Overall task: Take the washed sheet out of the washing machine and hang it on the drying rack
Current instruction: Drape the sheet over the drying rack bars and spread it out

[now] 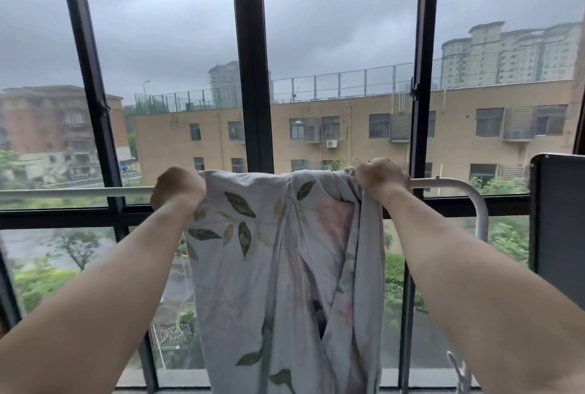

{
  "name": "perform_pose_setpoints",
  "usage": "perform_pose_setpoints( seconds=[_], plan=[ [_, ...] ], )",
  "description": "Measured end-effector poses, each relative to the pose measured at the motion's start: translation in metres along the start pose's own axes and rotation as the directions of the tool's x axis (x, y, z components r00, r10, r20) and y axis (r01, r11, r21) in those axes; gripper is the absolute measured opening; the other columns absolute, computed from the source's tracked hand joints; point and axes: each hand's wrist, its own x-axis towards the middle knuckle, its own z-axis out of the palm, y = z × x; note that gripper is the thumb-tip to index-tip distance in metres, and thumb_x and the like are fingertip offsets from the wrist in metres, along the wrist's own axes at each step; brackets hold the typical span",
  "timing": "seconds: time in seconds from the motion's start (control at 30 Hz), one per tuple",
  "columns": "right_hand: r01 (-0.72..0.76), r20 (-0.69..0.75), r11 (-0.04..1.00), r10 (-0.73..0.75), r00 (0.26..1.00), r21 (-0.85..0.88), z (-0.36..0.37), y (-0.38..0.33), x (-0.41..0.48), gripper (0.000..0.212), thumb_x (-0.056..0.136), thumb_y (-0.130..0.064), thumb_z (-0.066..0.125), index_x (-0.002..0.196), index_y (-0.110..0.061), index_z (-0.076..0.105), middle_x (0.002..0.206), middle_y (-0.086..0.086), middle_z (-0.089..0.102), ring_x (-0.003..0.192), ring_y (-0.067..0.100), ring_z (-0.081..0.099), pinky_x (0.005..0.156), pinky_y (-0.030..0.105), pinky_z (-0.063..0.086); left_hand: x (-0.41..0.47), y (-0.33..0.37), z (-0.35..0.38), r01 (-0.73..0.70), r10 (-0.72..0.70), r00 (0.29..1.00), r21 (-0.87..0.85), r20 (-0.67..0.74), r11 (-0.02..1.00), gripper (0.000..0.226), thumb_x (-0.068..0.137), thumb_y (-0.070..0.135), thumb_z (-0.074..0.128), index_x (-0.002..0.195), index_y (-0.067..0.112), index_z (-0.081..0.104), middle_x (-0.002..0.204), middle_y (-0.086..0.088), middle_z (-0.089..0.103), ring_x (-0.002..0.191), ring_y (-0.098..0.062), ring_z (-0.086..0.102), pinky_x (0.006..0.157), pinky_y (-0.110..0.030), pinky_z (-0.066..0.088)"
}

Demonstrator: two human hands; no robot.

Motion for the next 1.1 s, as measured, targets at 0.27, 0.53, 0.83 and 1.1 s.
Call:
perform_pose_setpoints(
  seconds=[0.27,0.53,0.83,1.1],
  plan=[
    [0.117,-0.011,0.970,-0.122,0.992,-0.213,0.008,0.004,-0.003,0.050,0.095,-0.063,0.034,0.095,-0.025,0.066,0.111,0.007,0.067,0.103,0.031,0.057,0.094,0.044,0.032,-0.035,0.008,0.022,-0.723,0.730,0.681,0.198,0.050,0.661,0.048,0.098,0.060,0.034,0.112,0.025,0.064,0.111,-0.003,0.067,0.099,-0.026,0.060,0.091,-0.042,0.039],
    [0.090,-0.075,0.982,-0.104,0.992,-0.166,0.010,0.010,0.000,0.023,0.095,-0.028,0.036,0.083,-0.020,0.054,0.105,0.009,0.066,0.100,0.032,0.057,0.096,0.045,0.032,-0.036,0.014,0.047,-0.642,0.667,0.744,-0.241,0.034,0.728,0.042,0.098,0.047,0.051,0.062,0.029,0.062,0.054,0.013,0.054,0.057,-0.017,0.050,0.065,-0.029,0.038],
    [0.083,-0.152,0.987,-0.104,0.983,-0.139,0.020,0.003,0.000,0.026,0.095,-0.026,0.042,0.094,-0.009,0.062,0.106,0.015,0.067,0.103,0.034,0.058,0.094,0.042,0.035,-0.034,0.027,0.038,-0.475,0.468,0.879,-0.255,-0.093,0.842,0.039,0.088,-0.007,0.047,0.118,0.008,0.068,0.110,-0.018,0.071,0.102,-0.034,0.066,0.090,-0.035,0.050],
    [0.097,-0.074,0.984,-0.109,0.991,-0.147,0.002,0.008,-0.003,0.039,0.094,-0.044,0.050,0.068,-0.016,0.047,0.109,0.013,0.066,0.092,0.029,0.051,0.094,0.041,0.035,-0.053,0.034,0.045,-0.670,0.664,0.734,-0.010,0.145,0.742,0.062,0.087,0.075,0.043,0.055,0.025,0.060,0.053,0.016,0.053,0.064,-0.014,0.051,0.077,-0.038,0.037]
  ],
)
